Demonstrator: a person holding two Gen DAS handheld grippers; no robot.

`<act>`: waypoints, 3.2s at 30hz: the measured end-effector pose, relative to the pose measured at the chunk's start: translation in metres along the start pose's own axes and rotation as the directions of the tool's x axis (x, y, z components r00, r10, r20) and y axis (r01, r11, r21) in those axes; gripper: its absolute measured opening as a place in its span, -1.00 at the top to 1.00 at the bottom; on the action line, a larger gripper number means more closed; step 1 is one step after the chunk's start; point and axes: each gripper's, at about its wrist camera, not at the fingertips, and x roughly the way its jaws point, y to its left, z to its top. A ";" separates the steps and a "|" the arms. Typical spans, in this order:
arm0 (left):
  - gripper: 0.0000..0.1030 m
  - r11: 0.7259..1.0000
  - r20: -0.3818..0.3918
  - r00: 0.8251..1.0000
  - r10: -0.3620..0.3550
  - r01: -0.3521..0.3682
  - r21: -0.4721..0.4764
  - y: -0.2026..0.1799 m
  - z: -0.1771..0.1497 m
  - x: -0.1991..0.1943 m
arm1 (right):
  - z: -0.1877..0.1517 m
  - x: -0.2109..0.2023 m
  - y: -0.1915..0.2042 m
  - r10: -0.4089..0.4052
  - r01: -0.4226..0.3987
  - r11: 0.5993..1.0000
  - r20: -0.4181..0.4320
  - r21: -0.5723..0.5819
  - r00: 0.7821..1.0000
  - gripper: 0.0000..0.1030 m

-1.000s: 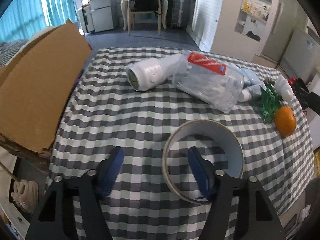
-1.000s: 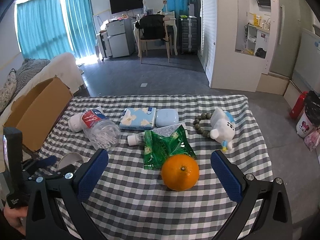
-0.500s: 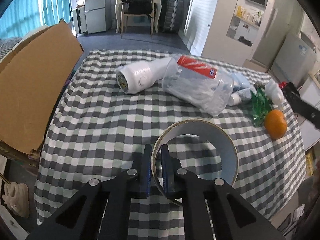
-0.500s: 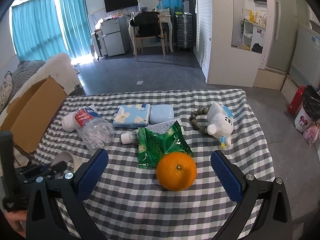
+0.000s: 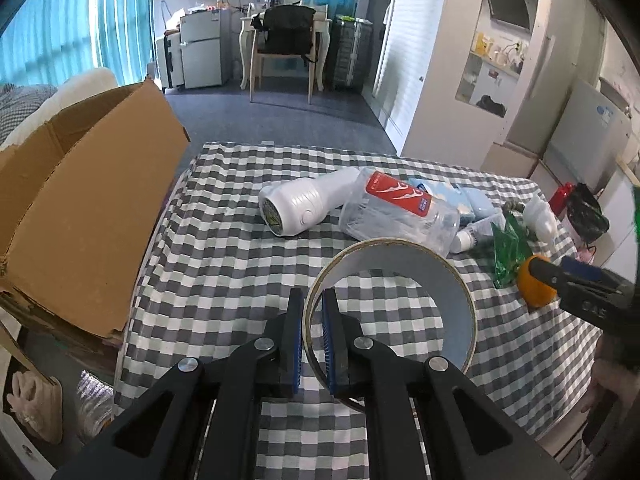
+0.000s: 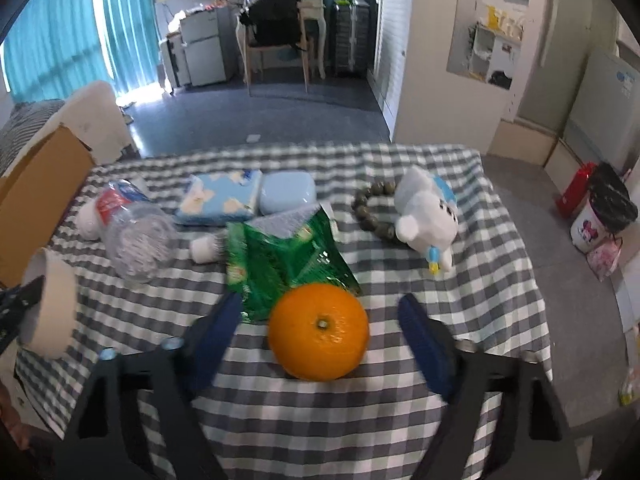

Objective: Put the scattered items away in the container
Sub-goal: 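Lift the tape roll with the left gripper while the right gripper grasps the orange, then carry tape roll and orange to the box and release both inside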

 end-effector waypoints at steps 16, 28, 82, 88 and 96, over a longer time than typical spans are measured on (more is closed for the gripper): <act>0.84 1.000 -0.011 1.000 0.013 -0.013 -0.014 0.003 0.005 0.007 | -0.005 0.017 0.001 0.041 -0.042 0.999 -0.058 -0.009 0.997 -0.11; 0.84 0.999 0.085 0.995 0.045 -0.044 -0.010 0.012 0.037 -0.037 | 0.027 -0.037 0.014 0.102 -0.101 0.995 0.035 -0.023 0.994 -0.11; -0.61 0.845 0.166 0.861 0.481 -0.404 -0.352 0.254 0.082 -0.115 | 0.131 -0.085 0.355 0.590 -0.476 0.689 0.041 -0.546 0.806 -0.11; -0.74 0.825 0.163 0.849 0.503 -0.416 -0.383 0.263 0.074 -0.132 | 0.126 -0.071 0.388 0.611 -0.500 0.639 -0.010 -0.585 0.792 -0.11; -0.87 0.800 0.139 0.836 0.531 -0.439 -0.410 0.270 0.065 -0.144 | 0.121 -0.037 0.432 0.616 -0.546 0.587 -0.107 -0.597 0.780 -0.11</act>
